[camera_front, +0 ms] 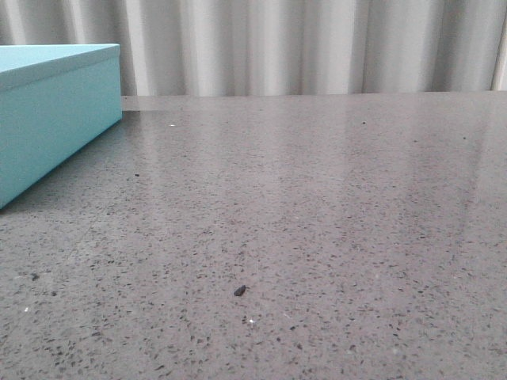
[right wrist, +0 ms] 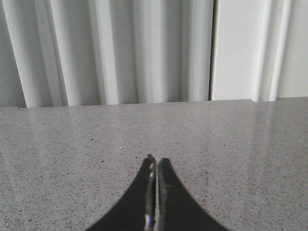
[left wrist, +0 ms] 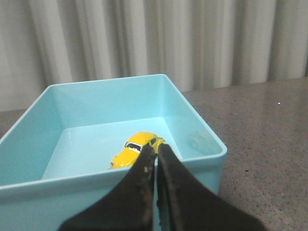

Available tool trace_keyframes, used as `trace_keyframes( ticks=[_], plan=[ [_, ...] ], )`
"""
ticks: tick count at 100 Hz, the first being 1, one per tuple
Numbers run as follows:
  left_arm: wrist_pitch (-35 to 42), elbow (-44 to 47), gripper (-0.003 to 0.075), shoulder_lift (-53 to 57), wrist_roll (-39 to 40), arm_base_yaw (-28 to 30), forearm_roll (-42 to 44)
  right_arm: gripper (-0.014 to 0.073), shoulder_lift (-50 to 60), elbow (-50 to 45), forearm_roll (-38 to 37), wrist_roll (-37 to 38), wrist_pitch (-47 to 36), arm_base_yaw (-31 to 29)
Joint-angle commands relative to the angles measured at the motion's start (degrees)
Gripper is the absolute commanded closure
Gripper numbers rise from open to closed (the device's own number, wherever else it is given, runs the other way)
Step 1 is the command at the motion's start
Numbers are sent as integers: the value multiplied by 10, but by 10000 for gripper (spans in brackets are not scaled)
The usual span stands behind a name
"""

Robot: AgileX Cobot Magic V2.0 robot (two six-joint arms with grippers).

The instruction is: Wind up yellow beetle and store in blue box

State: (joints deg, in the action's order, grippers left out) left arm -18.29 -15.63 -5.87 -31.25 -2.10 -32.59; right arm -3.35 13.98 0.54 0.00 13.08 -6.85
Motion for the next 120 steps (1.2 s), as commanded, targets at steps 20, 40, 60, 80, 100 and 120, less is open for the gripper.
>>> trace_keyframes(
  ticks=[20,40,60,80,100,120],
  plan=[
    [33,0,741,-7,3,0,-14,654,-7,16,-5,-6,-42,0],
    [33,0,741,-7,3,0,-14,654,-7,16,-5,-6,-42,0],
    [33,0,741,-7,3,0,-15,654,-7,16,-5,-6,-42,0],
    [64,26,741,4,3,2,11,654,-7,16,-5,-6,-42,0],
    [233,82,741,45,168,2,232,654,-7,16,-5,-6,-42,0],
    [276,151,741,80,323,2,318,654,-7,16,-5,-6,-42,0]
  ],
)
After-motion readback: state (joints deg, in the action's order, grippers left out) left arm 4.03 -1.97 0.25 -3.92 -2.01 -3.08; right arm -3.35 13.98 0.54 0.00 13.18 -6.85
